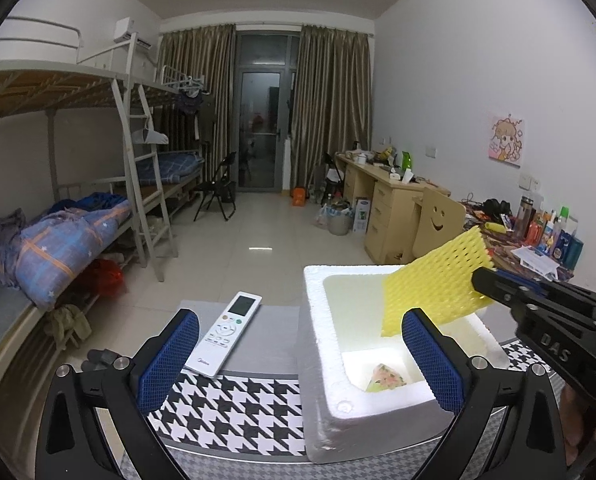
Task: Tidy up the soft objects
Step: 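Lower the yellow foam net into the foam box and open the right tool, then withdraw both tools from the foam box back toward the remaining items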
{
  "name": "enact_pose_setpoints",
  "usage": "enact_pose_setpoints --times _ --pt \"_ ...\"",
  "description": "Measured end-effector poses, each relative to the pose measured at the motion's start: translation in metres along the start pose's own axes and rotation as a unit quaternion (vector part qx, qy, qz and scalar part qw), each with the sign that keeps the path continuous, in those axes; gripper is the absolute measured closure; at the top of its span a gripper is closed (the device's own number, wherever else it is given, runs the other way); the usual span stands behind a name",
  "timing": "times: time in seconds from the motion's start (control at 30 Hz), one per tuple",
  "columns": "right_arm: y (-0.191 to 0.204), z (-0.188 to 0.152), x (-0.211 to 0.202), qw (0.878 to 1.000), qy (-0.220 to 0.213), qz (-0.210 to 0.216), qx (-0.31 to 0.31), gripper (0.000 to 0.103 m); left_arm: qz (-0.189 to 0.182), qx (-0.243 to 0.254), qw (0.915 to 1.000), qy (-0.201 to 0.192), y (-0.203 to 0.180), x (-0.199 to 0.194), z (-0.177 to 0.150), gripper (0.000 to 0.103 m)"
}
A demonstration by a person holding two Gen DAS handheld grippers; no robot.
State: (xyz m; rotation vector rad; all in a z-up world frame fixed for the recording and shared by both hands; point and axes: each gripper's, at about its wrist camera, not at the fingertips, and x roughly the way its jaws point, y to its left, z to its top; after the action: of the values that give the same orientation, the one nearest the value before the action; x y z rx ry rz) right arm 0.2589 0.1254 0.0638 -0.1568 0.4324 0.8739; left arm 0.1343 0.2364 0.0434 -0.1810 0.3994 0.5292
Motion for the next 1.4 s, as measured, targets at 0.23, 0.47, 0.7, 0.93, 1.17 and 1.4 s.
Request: enact_pose_setpoints --times 0.23,0.47,0.7,0.93,1.17,1.4 --pt "0.004 -0.002 0.016 1.000 0.019 0.004 0.002 0.082 0.002 -0.004 1.0000 0.002 0.007 0.002 -0.004 0.001" --pt "0.007 -0.005 0.014 1.000 0.014 -0.022 -0.014 0.032 0.001 -0.007 1.0000 0.006 0.011 0.002 -0.007 0.001" --pt "0.005 0.002 -0.005 1.000 0.002 -0.019 -0.009 0.028 -0.003 -0.004 1.0000 -0.002 0.007 -0.011 -0.008 0.001" --pt "0.007 0.007 -0.034 1.000 -0.023 -0.017 -0.008 0.020 -0.006 0.001 0.9999 -0.012 -0.001 -0.031 -0.008 0.001" --pt "0.010 0.007 -0.056 0.999 -0.039 -0.019 -0.007 0.017 -0.007 0.006 0.9998 -0.020 -0.006 -0.048 -0.007 0.001" --pt "0.007 0.001 -0.076 0.998 -0.057 -0.021 0.006 0.006 -0.008 0.013 0.9995 -0.026 -0.013 -0.065 -0.010 0.001"
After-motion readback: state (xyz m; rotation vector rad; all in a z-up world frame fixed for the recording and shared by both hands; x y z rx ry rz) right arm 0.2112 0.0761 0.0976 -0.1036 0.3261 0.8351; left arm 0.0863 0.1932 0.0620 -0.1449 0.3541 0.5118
